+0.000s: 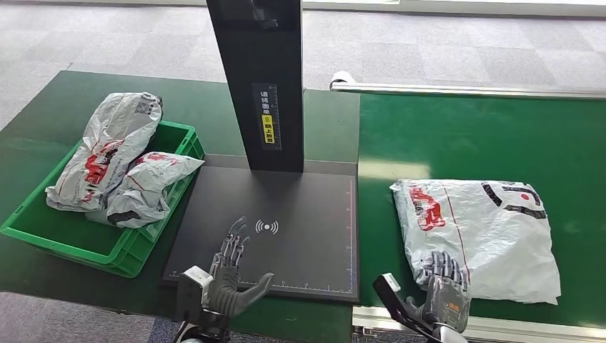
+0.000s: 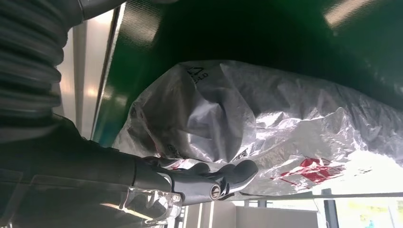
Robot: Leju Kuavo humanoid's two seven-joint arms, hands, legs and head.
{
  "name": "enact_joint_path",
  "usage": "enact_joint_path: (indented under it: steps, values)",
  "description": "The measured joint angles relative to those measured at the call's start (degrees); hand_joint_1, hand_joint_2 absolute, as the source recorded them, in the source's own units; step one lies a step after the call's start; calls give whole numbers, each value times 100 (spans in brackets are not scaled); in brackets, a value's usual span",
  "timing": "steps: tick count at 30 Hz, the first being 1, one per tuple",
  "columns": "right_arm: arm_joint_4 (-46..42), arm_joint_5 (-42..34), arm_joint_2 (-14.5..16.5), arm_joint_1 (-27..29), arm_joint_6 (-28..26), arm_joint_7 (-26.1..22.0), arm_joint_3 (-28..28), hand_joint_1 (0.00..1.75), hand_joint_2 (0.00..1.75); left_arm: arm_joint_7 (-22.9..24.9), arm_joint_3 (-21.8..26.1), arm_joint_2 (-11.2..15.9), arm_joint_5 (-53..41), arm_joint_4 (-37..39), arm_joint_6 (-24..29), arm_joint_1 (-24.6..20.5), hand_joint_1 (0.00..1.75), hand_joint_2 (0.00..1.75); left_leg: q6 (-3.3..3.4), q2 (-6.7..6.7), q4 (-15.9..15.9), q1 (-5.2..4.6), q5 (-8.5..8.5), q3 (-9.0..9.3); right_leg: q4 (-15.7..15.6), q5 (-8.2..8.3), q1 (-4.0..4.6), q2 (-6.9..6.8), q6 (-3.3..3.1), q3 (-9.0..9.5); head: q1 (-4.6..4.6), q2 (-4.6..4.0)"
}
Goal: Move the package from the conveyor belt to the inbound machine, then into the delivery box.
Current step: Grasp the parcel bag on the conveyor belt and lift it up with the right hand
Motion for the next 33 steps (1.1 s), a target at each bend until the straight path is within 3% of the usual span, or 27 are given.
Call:
enact_joint_path:
  steps: [4, 5, 18, 20, 24, 27, 33]
  values:
    - [-226, 135, 90, 88, 223, 201, -213, 169, 175, 18, 20, -8, -6, -54, 0, 46, 0, 175, 0, 0, 0, 0, 0, 0, 0, 0, 0, 0, 0, 0, 1, 0]
    - [-256, 126, 110, 99, 250, 212, -269, 175, 175, 21, 28, -8, -8, -62, 0, 51, 0, 175, 0, 0, 0, 0, 0, 0, 0, 0, 0, 0, 0, 0, 1, 0]
    - [-509, -582, 263, 150, 265, -239, -436, 175, 175, 31, 119, -8, -12, -146, 16, 128, 0, 175, 0, 1, 0, 0, 0, 1, 0, 0, 0, 0, 0, 1, 0, 0]
    - [-627, -1119, 304, 178, 406, -565, -439, 175, 175, 29, 132, -8, -10, -146, 39, 138, 0, 175, 0, 1, 0, 0, 0, 1, 0, 0, 0, 1, 0, 1, 1, 0]
    - [-1053, -3050, 390, 251, 1069, -1364, -410, 175, 175, -4, 158, -4, -31, -155, 56, 152, 0, 175, 0, 1, 0, 0, 0, 0, 0, 0, 0, 0, 0, 1, 1, 0]
    - [-1639, -4226, 395, 347, 1340, -1691, -329, 175, 175, -79, 180, 16, -99, -164, 72, 156, 0, 175, 0, 0, 0, 0, 0, 1, 0, 0, 0, -1, 0, 2, 1, 0]
    - [-2757, -5267, 85, 472, 1395, -2028, -21, 175, 175, -234, 281, 96, -256, -166, 129, 120, 0, 175, 0, 1, 0, -1, 0, 1, 0, 0, -1, -1, 0, 2, 1, 0]
